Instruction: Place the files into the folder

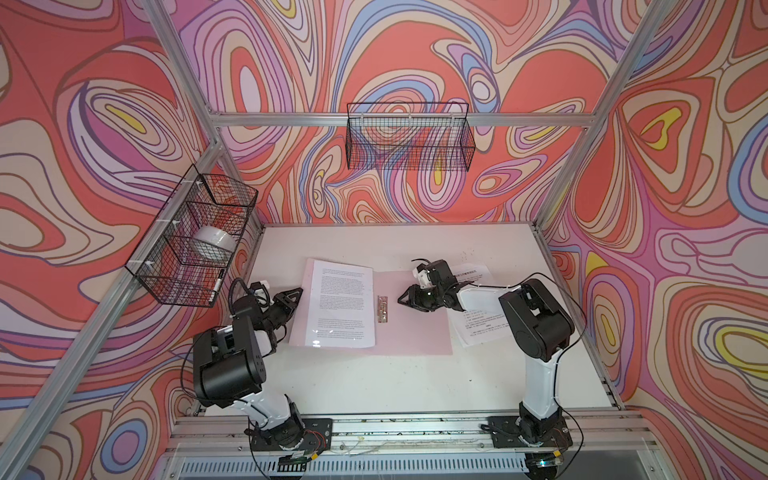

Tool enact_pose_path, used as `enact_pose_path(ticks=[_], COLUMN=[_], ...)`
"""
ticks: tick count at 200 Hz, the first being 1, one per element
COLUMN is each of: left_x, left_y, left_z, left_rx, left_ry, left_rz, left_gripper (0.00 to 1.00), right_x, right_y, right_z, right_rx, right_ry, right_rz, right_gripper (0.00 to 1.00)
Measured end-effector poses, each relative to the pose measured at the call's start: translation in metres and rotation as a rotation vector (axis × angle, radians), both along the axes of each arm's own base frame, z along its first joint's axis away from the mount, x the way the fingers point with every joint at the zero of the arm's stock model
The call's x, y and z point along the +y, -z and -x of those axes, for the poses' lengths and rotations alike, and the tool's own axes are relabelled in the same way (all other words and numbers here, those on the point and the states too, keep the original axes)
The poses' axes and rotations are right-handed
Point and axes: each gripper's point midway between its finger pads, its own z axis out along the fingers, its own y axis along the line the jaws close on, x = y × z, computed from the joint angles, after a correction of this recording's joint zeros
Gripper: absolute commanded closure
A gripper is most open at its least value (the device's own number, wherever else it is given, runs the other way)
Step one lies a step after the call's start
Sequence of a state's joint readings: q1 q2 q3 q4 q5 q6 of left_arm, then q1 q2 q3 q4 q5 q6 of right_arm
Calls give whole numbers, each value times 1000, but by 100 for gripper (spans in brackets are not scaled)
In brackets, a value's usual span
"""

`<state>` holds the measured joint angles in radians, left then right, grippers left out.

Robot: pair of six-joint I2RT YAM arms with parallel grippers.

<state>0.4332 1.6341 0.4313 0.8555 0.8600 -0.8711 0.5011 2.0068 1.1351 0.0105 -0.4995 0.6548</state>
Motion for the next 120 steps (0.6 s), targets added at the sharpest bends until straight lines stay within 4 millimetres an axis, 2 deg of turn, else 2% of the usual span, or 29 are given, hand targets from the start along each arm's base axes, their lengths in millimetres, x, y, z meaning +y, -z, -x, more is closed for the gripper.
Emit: enact_pose_path(ticks=[52,90,120], left_x=[-7,-3,-2], left_y=[5,4,8], left_z=[5,13,13], left_rx=[31,66,82], left_ry=[27,4,2], left_rz=[16,-50,-52], left_gripper=[76,77,85], right_x=[4,7,9], right_y=[0,0,0], right_z=[-3,-6,-6], right_rx=[-3,-7,-8], right_ry=[-14,-23,-30], right_rz=[-13,-26,-35], right_gripper=[59,59,60])
